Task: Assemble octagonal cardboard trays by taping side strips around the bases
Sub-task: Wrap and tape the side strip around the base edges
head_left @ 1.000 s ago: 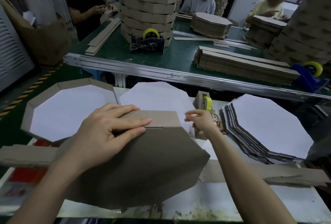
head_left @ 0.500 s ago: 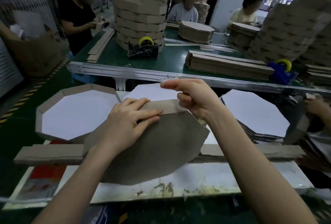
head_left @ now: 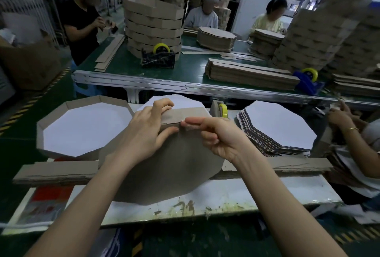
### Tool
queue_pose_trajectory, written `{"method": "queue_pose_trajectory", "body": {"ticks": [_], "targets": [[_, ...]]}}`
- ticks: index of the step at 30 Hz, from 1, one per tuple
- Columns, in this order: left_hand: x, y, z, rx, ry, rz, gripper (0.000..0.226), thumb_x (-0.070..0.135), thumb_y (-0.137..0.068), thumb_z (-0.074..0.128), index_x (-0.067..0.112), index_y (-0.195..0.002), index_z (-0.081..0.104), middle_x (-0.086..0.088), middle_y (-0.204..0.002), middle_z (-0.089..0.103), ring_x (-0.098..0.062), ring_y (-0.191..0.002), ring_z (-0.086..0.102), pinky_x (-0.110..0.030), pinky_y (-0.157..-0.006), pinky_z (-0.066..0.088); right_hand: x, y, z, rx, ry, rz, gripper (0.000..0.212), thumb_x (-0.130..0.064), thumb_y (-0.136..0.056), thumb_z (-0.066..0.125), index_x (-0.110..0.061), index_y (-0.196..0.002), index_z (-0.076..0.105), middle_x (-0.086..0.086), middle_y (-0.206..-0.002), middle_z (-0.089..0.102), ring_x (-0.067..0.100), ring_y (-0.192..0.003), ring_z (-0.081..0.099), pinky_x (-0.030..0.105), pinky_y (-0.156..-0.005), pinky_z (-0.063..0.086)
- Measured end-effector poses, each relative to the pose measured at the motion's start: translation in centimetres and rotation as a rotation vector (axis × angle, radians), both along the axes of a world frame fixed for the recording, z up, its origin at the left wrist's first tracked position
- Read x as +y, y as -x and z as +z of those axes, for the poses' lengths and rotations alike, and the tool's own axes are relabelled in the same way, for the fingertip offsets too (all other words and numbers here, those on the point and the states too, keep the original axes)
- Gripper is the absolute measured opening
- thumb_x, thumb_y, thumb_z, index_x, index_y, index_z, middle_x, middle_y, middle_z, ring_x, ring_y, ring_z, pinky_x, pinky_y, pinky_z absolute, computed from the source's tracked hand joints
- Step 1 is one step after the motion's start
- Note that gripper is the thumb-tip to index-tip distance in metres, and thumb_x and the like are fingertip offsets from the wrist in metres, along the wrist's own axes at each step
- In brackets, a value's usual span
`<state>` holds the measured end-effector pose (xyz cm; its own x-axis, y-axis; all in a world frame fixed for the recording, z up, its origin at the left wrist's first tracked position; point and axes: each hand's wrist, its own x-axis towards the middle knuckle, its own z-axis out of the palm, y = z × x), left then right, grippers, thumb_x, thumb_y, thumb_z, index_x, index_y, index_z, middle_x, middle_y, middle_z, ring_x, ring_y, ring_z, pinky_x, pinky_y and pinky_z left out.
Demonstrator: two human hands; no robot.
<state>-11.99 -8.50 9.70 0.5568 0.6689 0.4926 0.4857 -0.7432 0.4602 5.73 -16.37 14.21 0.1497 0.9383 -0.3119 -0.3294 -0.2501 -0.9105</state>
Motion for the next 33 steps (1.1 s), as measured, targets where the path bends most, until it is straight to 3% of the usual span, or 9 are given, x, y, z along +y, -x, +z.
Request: {"method": "queue_pose_trajectory", "body": {"ticks": [4,7,11,15,17,21,27,31,33], "targets": [[-0.2,0.2,0.3,0.051,-0.042,-0.011,0.045,0.031,-0.091,0.065,0.032,-0.128,0.041,-0.002,-0.118,0.06,-0.02,-0.104,0.046,-0.033,-0.083,0.034,-0.4,-0.1,-0.6,0.044,0.02,0.009,0.034,0.009,-0.092,0.032,0.004,-0.099,0.066,0.015,-0.099,0.071,0.002,-0.03,0.028,0.009,-0.032,0.022],[0.2,0.1,0.6,0.168,-0.116,-0.007,0.032,0.033,-0.097,0.055,0.029,-0.129,0.059,-0.001,-0.13,0.058,-0.026,-0.114,0.049,-0.039,-0.093,0.036,-0.5,-0.3,-1.2,0.041,0.025,0.017,0.035,0.008,-0.093,0.035,0.004,-0.107,0.067,0.016,-0.106,0.071,0.002,-0.032,0.03,0.01,-0.032,0.024],[-0.1,0.0,0.9,0.229,-0.075,0.003,0.047,0.042,-0.094,0.037,0.031,-0.135,0.056,-0.003,-0.137,0.055,-0.03,-0.119,0.049,-0.039,-0.099,0.033,-0.6,-0.7,-1.7,-0.056,0.021,0.051,0.035,0.003,-0.089,0.043,-0.003,-0.104,0.074,0.014,-0.111,0.073,0.003,-0.036,0.029,0.013,-0.035,0.022],[-0.3,-0.2,1.0,0.203,-0.029,0.0,0.046,0.042,-0.093,0.035,0.038,-0.134,0.055,-0.001,-0.138,0.055,-0.027,-0.121,0.046,-0.037,-0.099,0.029,-0.4,-1.1,-1.9,-0.261,0.04,0.087,0.031,-0.009,-0.078,0.055,-0.013,-0.096,0.08,0.033,-0.108,0.062,0.008,-0.04,0.023,0.024,-0.046,0.012],[-0.4,-0.3,1.1,0.173,0.001,-0.003,0.045,0.042,-0.092,0.035,0.041,-0.132,0.056,0.0,-0.136,0.055,-0.026,-0.121,0.045,-0.036,-0.097,0.028,0.0,-1.2,-1.9,-0.321,0.052,0.108,0.033,-0.012,-0.074,0.055,-0.016,-0.095,0.081,0.042,-0.121,0.045,0.009,-0.041,0.021,0.028,-0.05,0.01],[-0.5,-0.6,1.3,0.201,0.005,0.005,0.045,0.044,-0.092,0.03,0.05,-0.132,0.051,0.003,-0.136,0.054,-0.024,-0.121,0.042,-0.037,-0.099,0.028,0.9,-1.5,-1.8,-0.337,0.072,0.152,0.033,-0.013,-0.067,0.055,-0.01,-0.088,0.081,0.011,-0.102,0.071,0.008,-0.039,0.02,0.022,-0.044,0.013],[0.2,-0.4,1.1,0.186,0.024,0.003,0.035,0.035,-0.102,0.04,0.05,-0.133,0.048,0.002,-0.138,0.052,-0.023,-0.123,0.04,-0.035,-0.099,0.026,1.3,-2.2,-1.3,-0.658,0.127,0.258,0.039,0.004,-0.077,0.041,-0.008,-0.058,0.072,0.013,-0.073,0.074,0.01,-0.038,0.025,0.016,-0.036,0.022],[0.0,-0.5,1.1,0.179,0.019,-0.013,0.038,0.039,-0.098,0.036,0.05,-0.131,0.051,0.003,-0.135,0.054,-0.022,-0.121,0.042,-0.034,-0.096,0.026,1.9,-3.6,-0.5,-0.526,-0.22,-0.112,0.046,0.004,-0.076,0.037,-0.017,-0.039,0.053,0.002,-0.045,0.054,0.008,-0.037,0.035,0.016,-0.038,0.026],[-0.1,-0.5,1.0,0.168,0.026,-0.018,0.041,0.041,-0.095,0.035,0.046,-0.132,0.053,0.004,-0.135,0.055,-0.021,-0.122,0.043,-0.034,-0.096,0.026,2.9,-4.4,-0.4,-0.711,-0.333,-0.267,0.039,-0.005,-0.076,0.041,-0.021,-0.043,0.054,-0.004,-0.047,0.053,0.009,-0.043,0.042,0.02,-0.046,0.033]]}}
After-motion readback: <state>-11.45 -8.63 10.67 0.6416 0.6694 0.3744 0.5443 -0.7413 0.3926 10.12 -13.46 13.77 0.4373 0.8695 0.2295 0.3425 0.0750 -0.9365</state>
